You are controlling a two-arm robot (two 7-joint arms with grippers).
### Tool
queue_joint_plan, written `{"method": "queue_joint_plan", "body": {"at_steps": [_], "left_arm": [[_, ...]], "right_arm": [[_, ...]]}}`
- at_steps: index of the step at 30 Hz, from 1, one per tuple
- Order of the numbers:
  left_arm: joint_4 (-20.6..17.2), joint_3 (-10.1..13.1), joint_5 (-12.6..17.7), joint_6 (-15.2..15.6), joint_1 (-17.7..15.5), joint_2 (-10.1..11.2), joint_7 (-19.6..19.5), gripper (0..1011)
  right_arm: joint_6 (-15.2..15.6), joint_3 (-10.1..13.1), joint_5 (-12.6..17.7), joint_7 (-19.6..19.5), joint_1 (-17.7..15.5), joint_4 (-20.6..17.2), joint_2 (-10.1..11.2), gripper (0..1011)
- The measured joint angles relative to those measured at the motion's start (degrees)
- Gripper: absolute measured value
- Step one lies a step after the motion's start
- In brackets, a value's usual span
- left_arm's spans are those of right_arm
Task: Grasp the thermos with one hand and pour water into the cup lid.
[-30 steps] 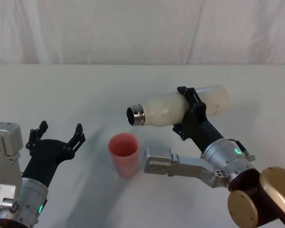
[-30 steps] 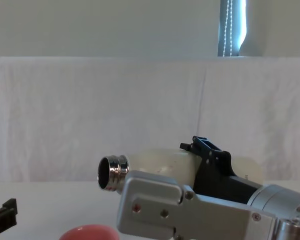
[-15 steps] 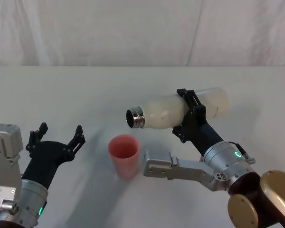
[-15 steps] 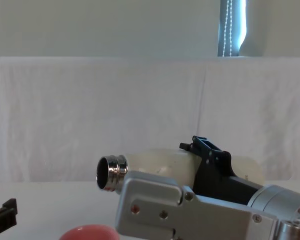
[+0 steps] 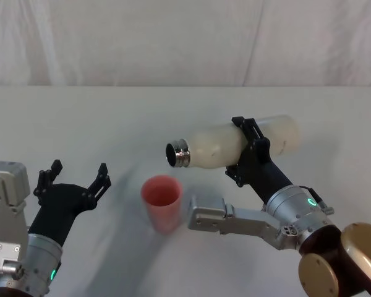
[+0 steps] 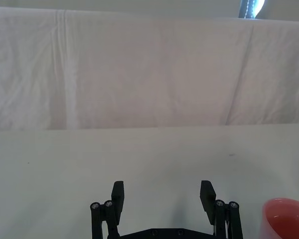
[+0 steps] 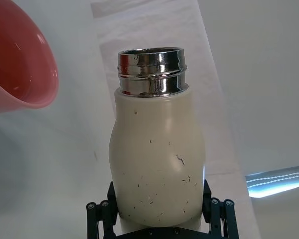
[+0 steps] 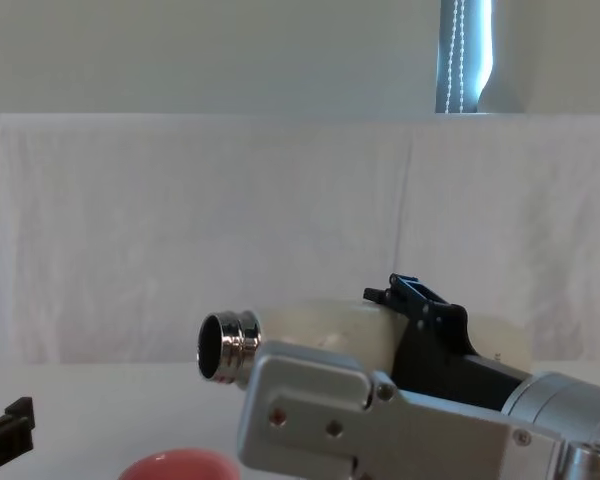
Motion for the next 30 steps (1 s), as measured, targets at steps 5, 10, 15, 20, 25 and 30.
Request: {"method": "queue_joint_plan", "body": {"at_steps": [5,10,15,20,25,30], "left_arm": [[0.0,0.0,0.0,0.0,0.0,0.0,0.0,1001],[0.0,0.0,0.0,0.0,0.0,0.0,0.0,1001],[0.0,0.0,0.0,0.0,0.0,0.0,0.0,1001],[0.0,0.0,0.0,0.0,0.0,0.0,0.0,1001],[0.0,0.0,0.0,0.0,0.0,0.0,0.0,1001],[0.0,0.0,0.0,0.0,0.0,0.0,0.0,1001]], "right_arm": [[-0.33,0.52,1.08,0.12,-0.3,-0.19,-0.11,961],[-0.93,1.3,3.0,0.43,-0.73,-0.44,-0.48,961],[-1.17,2.3,5.1,0.65,-1.29,-0.75,-1.2,961],[-1.67,3.74,8.42,1.35,-2.01,-1.1,-2.17,961],[-2.77,5.71,13.51,2.7,-2.96,-1.52,-3.25,961],[-3.43,6.97,17.16,3.57,-3.54,-1.57,-4.19,961]]}}
